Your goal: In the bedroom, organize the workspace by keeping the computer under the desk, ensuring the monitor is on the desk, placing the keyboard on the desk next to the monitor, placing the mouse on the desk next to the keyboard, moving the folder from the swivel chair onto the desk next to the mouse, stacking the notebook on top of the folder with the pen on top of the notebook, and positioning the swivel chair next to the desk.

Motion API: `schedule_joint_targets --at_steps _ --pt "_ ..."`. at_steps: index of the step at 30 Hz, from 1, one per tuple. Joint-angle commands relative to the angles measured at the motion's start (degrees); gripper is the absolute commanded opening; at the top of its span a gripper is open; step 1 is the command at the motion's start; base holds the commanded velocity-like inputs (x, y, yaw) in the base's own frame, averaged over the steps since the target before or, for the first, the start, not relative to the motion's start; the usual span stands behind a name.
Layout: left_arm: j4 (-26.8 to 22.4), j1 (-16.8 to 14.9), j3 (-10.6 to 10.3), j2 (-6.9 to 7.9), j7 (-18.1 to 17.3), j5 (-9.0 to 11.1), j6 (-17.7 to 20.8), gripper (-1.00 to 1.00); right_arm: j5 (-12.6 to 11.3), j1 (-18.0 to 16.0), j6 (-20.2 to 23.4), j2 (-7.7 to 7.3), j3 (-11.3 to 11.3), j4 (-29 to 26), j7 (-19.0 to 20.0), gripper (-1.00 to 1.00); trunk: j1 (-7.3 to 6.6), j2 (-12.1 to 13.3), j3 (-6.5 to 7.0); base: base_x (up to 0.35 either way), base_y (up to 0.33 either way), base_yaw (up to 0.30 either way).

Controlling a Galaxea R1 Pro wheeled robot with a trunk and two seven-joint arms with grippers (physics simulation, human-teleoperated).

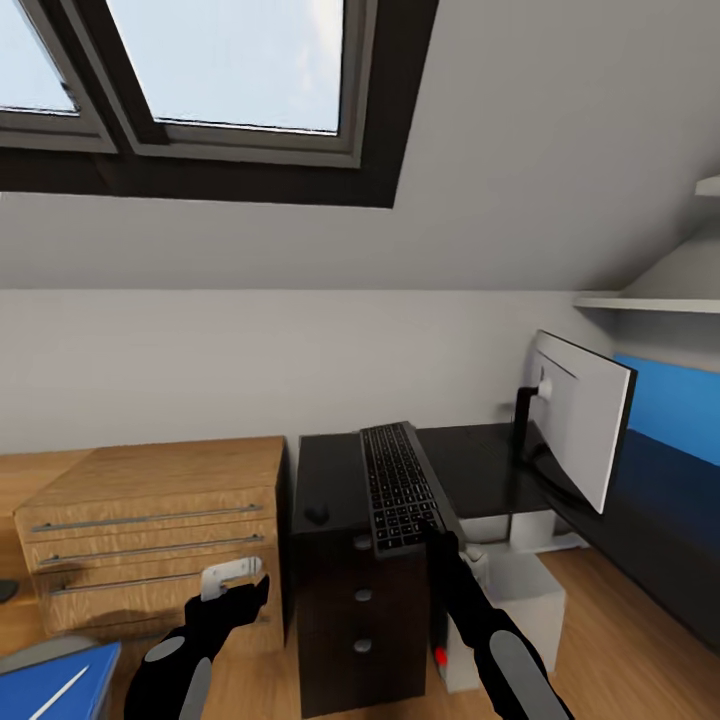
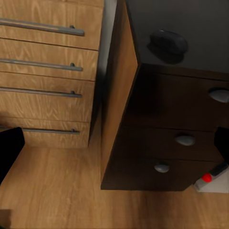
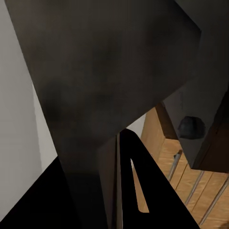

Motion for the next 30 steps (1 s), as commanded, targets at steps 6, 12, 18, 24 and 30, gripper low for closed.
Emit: schedule_joint_targets --at_steps 6,12,18,24,30 --pt "0.02 -0.05 0.02 -0.03 0.31 0.44 0.47 1.00 -0.54 -0.02 0.23 -0.15 -0.14 -0.15 0.01 -1.00 0.03 -0.04 0.00 0.224 -0.145 0.089" --pt "0.02 -0.05 0.02 -0.04 0.31 0.44 0.61 1.00 -0.51 -0.01 0.42 -0.33 -0.31 -0.12 0.18 -1.00 0.03 -0.04 0.00 0.024 -0.017 0.003" --pt "0.02 -0.05 0.02 -0.03 0.31 0.44 0.61 1.00 -0.59 0.00 0.42 -0.32 -0.32 -0.17 0.23 -1.00 0.03 -0.04 0.00 0.063 -0.001 0.000" --pt "0.02 -0.05 0.02 -0.03 0.31 0.46 0.61 1.00 -0.60 0.01 0.34 -0.12 -0.17 -0.10 0.21 -1.00 0.03 -0.04 0.00 0.276 0.000 0.000" --pt "-0.45 -0.05 0.07 0.03 0.28 0.62 0.65 1.00 -0.57 -0.27 0.71 -0.39 -0.52 6.82 0.19 -1.00 0.03 -0.04 0.00 0.124 0.000 0.000"
